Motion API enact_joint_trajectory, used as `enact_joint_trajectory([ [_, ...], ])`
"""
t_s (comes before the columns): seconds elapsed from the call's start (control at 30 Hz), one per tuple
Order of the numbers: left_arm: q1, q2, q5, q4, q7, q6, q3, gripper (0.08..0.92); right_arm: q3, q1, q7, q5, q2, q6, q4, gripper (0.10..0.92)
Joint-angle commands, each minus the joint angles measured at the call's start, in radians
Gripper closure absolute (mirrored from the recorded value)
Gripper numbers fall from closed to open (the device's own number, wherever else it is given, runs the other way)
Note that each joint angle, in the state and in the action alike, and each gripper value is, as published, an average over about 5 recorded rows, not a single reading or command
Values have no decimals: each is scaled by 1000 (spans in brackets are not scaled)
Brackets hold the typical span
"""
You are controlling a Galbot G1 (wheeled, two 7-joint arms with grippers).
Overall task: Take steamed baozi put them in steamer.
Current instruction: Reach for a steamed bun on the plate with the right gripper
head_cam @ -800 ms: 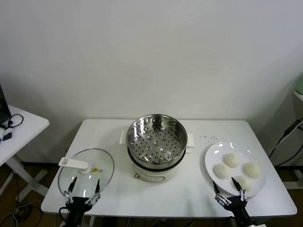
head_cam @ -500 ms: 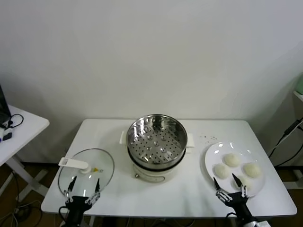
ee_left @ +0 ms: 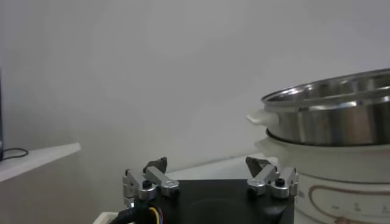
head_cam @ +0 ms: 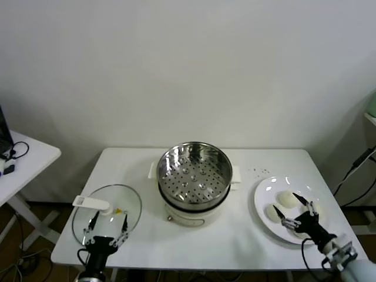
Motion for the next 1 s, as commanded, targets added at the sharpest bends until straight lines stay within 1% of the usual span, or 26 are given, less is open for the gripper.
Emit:
enact_joint_trajectory([
  [0.03, -8, -3, -10, -3, -23, -7, 13, 177, -142, 296, -380, -70, -325, -112, -179, 203],
  [0.17, -4, -2, -21, -11, -28, -10, 25, 177, -294, 437, -491, -125, -435, -87, -237, 203],
  [0.27, -4, 1, -22, -13, -27, -11, 33, 177, -488, 650, -540, -160, -460, -58, -293, 203],
  [0.43, -10, 8, -22, -9, -28, -7, 38, 177, -912, 1087, -628, -225, -414, 3, -412, 203],
  [0.6, -11, 13, -22, -10, -30, 0, 35, 177, -1229, 1388, -699, -310, -315, 78, -537, 203],
  [0.77, -15, 13, -24, -17, -35, 13, 32, 177, -1404, 1518, -745, -371, -228, 122, -630, 203],
  [1.0, -28, 14, -35, -21, -36, 26, 30, 177, -1429, 1506, -747, -442, -127, 141, -726, 203],
])
